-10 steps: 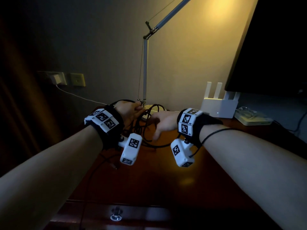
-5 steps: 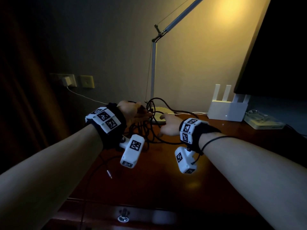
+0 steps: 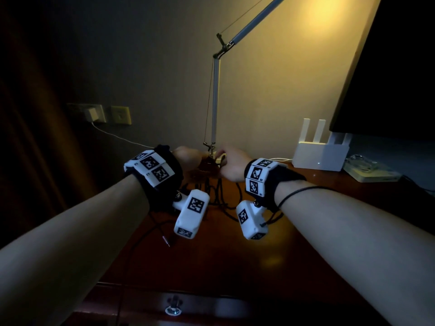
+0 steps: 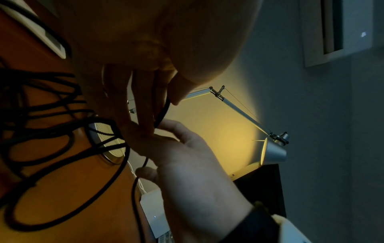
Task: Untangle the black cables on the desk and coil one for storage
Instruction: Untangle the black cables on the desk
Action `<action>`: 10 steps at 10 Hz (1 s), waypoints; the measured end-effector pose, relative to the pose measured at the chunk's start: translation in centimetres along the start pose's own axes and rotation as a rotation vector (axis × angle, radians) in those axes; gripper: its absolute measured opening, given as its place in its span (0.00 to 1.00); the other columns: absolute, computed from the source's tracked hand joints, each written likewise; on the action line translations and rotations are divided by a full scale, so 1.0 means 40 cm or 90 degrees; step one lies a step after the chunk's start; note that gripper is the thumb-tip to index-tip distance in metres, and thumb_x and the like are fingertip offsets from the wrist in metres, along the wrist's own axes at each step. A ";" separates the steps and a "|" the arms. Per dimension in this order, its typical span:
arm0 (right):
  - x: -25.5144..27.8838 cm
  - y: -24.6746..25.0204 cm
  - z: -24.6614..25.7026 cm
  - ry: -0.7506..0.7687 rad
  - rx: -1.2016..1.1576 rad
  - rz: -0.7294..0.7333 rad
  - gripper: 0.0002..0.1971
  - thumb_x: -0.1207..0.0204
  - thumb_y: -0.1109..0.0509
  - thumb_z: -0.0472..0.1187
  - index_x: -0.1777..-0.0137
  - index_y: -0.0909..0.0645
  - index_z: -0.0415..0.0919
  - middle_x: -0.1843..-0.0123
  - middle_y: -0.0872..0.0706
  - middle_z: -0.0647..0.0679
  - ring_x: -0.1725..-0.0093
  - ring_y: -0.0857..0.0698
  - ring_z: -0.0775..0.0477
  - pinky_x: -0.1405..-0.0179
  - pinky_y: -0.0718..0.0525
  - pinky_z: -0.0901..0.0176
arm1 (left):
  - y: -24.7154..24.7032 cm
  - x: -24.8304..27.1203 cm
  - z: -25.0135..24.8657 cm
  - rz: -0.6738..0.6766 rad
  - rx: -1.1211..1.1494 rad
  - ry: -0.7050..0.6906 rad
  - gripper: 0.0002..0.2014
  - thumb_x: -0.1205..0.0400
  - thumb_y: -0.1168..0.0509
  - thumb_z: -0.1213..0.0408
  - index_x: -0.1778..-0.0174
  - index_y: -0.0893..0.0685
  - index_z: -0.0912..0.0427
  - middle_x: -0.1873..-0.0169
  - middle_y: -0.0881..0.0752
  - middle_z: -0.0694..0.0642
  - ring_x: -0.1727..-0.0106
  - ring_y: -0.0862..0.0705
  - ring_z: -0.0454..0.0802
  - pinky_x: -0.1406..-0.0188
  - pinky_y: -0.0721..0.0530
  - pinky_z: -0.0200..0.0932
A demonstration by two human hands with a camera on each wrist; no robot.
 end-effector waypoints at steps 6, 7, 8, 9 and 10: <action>-0.016 -0.011 -0.012 -0.044 0.042 -0.118 0.11 0.19 0.36 0.35 0.41 0.16 0.34 0.45 0.12 0.39 0.47 0.14 0.39 0.59 0.23 0.60 | 0.048 -0.028 -0.019 -0.037 0.144 -0.032 0.14 0.12 0.45 0.61 0.44 0.19 0.67 0.55 0.16 0.61 0.56 0.15 0.55 0.56 0.16 0.48; -0.013 -0.010 -0.013 -0.034 0.069 -0.119 0.11 0.19 0.35 0.35 0.41 0.17 0.34 0.44 0.12 0.38 0.46 0.14 0.38 0.59 0.26 0.60 | 0.072 -0.036 -0.025 -0.066 0.196 -0.065 0.12 0.12 0.43 0.62 0.52 0.18 0.66 0.59 0.14 0.60 0.64 0.13 0.51 0.62 0.13 0.45; -0.004 -0.005 -0.020 -0.013 -0.002 -0.126 0.12 0.18 0.36 0.36 0.37 0.18 0.38 0.43 0.12 0.40 0.46 0.15 0.39 0.58 0.25 0.60 | 0.100 -0.037 -0.035 -0.079 0.229 -0.106 0.14 0.12 0.45 0.62 0.59 0.19 0.64 0.71 0.11 0.54 0.69 0.13 0.46 0.60 0.18 0.43; 0.000 -0.006 -0.014 0.022 -0.081 -0.126 0.11 0.17 0.35 0.41 0.38 0.18 0.39 0.48 0.14 0.42 0.51 0.16 0.41 0.61 0.26 0.61 | 0.127 -0.035 -0.023 -0.101 0.240 -0.103 0.18 0.11 0.47 0.61 0.64 0.22 0.63 0.77 0.14 0.52 0.71 0.13 0.45 0.67 0.18 0.40; 0.006 0.007 -0.014 0.043 -0.155 -0.145 0.09 0.17 0.35 0.40 0.44 0.15 0.38 0.51 0.14 0.45 0.54 0.19 0.47 0.66 0.28 0.62 | 0.142 -0.022 -0.017 -0.126 0.140 -0.086 0.17 0.12 0.44 0.62 0.66 0.21 0.62 0.55 0.12 0.64 0.59 0.15 0.54 0.69 0.16 0.40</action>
Point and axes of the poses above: each hand's wrist, its own x-axis away from the middle knuckle, its own y-axis out of the back of the hand, z = x × y, the point moved 9 cm from there along -x, towards the middle knuckle
